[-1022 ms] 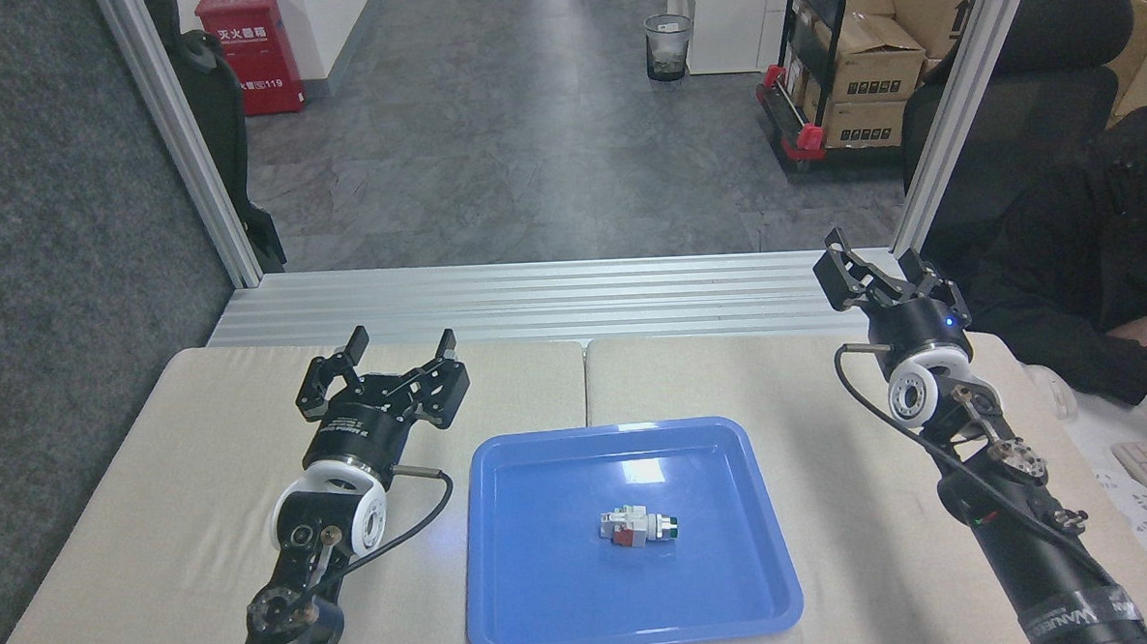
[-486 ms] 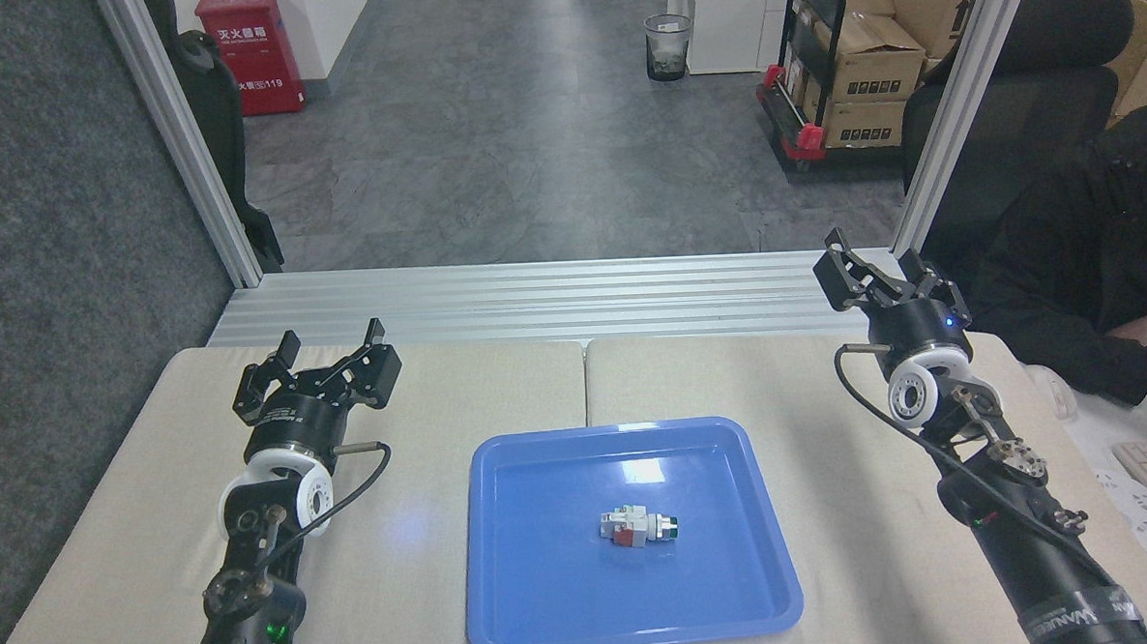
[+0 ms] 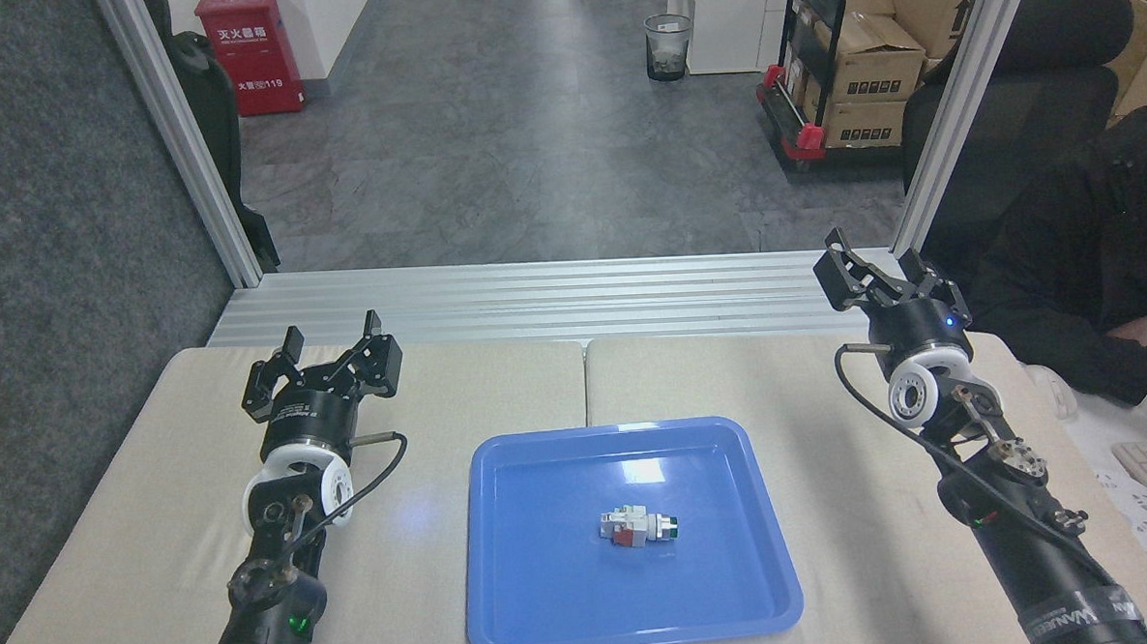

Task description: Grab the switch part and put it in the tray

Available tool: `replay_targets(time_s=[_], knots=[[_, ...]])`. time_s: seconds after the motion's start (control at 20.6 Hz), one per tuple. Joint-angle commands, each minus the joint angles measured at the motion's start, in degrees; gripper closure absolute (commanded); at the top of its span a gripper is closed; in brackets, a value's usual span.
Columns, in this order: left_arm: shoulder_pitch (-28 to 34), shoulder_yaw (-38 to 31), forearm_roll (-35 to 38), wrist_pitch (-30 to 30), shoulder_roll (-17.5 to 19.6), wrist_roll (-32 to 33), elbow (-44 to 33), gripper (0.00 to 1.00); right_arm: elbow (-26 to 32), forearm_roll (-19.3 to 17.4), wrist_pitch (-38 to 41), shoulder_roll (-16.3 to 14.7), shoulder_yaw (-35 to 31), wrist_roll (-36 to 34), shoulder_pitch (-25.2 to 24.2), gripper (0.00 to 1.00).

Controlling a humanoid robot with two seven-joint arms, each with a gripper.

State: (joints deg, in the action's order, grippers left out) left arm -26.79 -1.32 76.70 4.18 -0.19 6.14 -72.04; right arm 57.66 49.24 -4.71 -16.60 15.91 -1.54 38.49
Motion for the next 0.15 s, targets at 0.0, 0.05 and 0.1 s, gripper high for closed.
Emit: replay_targets(time_s=[0.0,0.05,0.1], knots=[[0.1,4.0,0.0,0.2,-3.8,-0.6,-0.3,0.05,0.0,0.0,0.0,0.0,0.0,0.0,0.0,0.01],[0.1,4.4,0.0,0.2,-4.4,-0.6,-0.6,0.04,0.0,0.0,0.0,0.0,0.0,0.0,0.0,0.01],[0.2,5.4,0.1,0.2,-4.5,-0.6,-0.7,0.04,0.0,0.1,0.0,0.0,0.0,0.0,0.0,0.01]])
